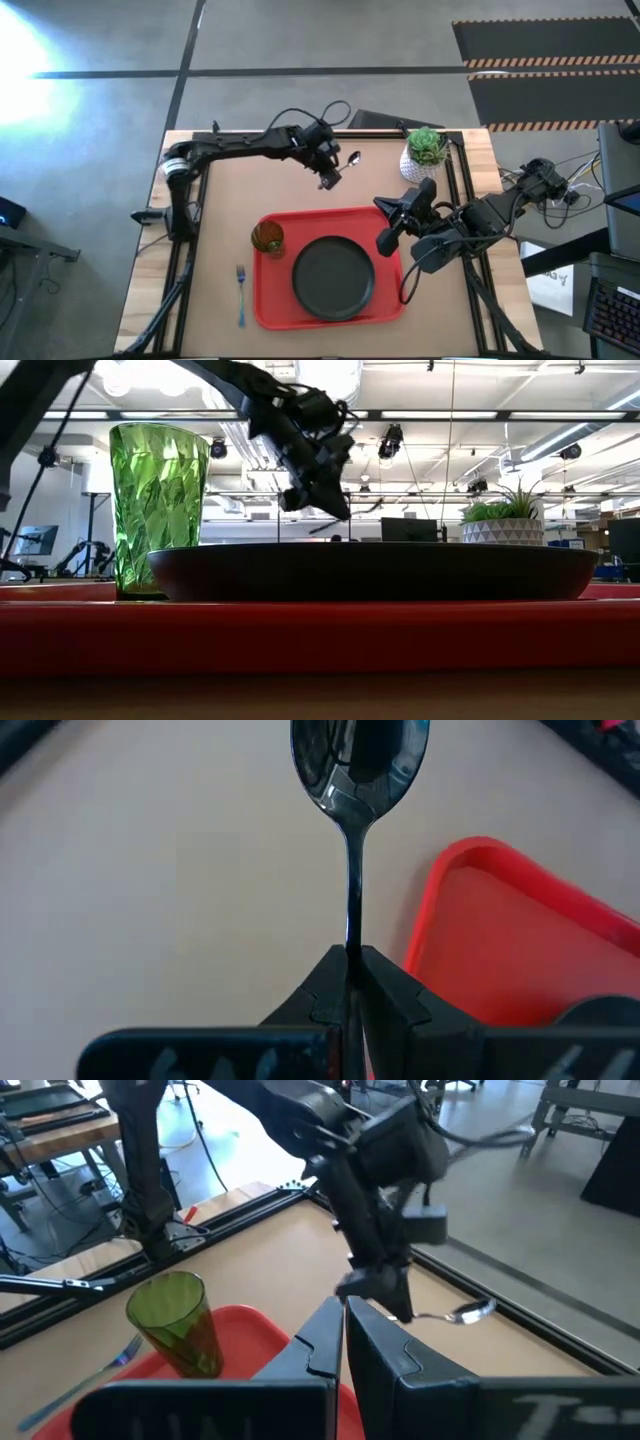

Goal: Pick and place plate/cup/fork/spoon on tray
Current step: Put the black spoon to the right side of the black plate on the red serving tray

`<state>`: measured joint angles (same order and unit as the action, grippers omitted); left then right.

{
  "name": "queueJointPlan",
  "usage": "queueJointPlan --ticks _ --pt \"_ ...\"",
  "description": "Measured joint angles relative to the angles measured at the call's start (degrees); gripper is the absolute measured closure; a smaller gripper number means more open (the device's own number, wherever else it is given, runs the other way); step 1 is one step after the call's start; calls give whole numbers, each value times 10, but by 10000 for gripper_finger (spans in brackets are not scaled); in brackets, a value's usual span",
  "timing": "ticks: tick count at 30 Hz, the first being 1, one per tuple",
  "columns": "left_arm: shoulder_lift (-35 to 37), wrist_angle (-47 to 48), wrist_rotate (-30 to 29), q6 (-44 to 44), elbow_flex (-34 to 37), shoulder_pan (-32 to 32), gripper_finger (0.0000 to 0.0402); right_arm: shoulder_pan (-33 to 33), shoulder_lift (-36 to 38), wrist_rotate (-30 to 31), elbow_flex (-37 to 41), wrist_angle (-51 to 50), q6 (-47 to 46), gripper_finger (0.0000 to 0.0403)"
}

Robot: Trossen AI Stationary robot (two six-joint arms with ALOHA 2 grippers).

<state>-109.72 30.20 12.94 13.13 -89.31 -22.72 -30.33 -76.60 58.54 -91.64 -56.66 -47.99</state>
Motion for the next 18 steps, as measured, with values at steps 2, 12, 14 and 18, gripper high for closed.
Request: queueJointPlan --ticks 2,12,14,18 --pt "-22 -2 3 0 -17 -1 401 0 0 0 0 1 0 394" --pt "-105 -3 3 -4 -74 -9 401 0 -1 -3 0 6 0 394" --pt "-113 -1 3 -4 -75 -9 401 0 -1 -4 0 7 0 394" --pt "-123 -2 3 -5 -75 -9 401 0 -1 -5 0 13 0 394"
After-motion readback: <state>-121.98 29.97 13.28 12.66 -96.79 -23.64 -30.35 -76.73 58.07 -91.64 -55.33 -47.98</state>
